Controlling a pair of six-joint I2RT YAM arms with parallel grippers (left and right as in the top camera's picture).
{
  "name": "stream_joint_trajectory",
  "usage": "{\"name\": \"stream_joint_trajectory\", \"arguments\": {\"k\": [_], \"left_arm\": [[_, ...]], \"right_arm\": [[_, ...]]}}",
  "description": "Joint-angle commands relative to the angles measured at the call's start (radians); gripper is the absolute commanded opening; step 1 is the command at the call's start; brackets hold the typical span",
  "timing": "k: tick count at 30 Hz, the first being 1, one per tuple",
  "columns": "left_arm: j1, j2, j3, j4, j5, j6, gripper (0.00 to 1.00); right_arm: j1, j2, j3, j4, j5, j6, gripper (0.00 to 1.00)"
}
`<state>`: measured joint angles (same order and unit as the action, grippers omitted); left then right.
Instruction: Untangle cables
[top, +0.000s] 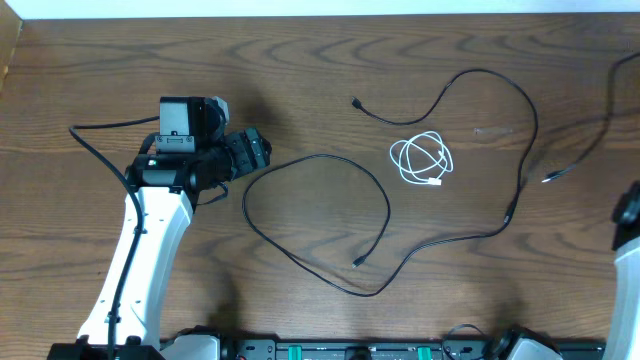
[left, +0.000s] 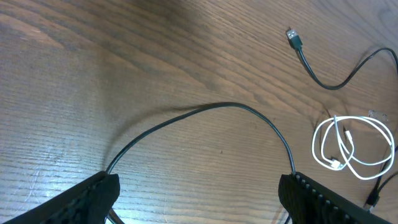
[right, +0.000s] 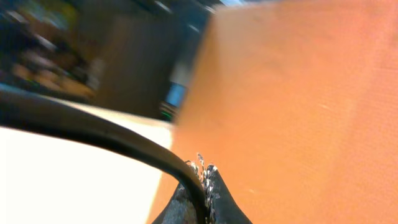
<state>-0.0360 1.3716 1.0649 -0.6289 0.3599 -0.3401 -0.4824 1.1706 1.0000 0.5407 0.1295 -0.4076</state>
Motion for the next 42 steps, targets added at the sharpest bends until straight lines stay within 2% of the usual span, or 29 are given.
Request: {"name": "stream_joint_trajectory", "arguments": {"k": [1,8,15,25,42], "left_arm": [[0.0,-0.004,0.019,-0.003,-0.014,0.005,0.87],[0.0,-0.004,0.019,-0.003,-0.014,0.005,0.87],[0.0,-0.004,0.019,-0.003,-0.014,0.005,0.87],[0.0,-0.004,0.019,-0.003,-0.014,0.005,0.87],[0.0,-0.004,0.019,-0.003,-0.014,0.005,0.87]], "right_arm": [[-0.12,0.005,0.021,0.002,0.048,-0.109,0.01],[-0.356,0.011,0.021,0.014,0.042,-0.117,0.01],[-0.502,0.029,0.039,0.042,0.014,-0.117,0.01],[-0.513,0.114,0.04,-0.071,-0.021,-0.08,0.01],[-0.513,0.506,0.04,-0.292,-0.016,0.067,0.01]]}}
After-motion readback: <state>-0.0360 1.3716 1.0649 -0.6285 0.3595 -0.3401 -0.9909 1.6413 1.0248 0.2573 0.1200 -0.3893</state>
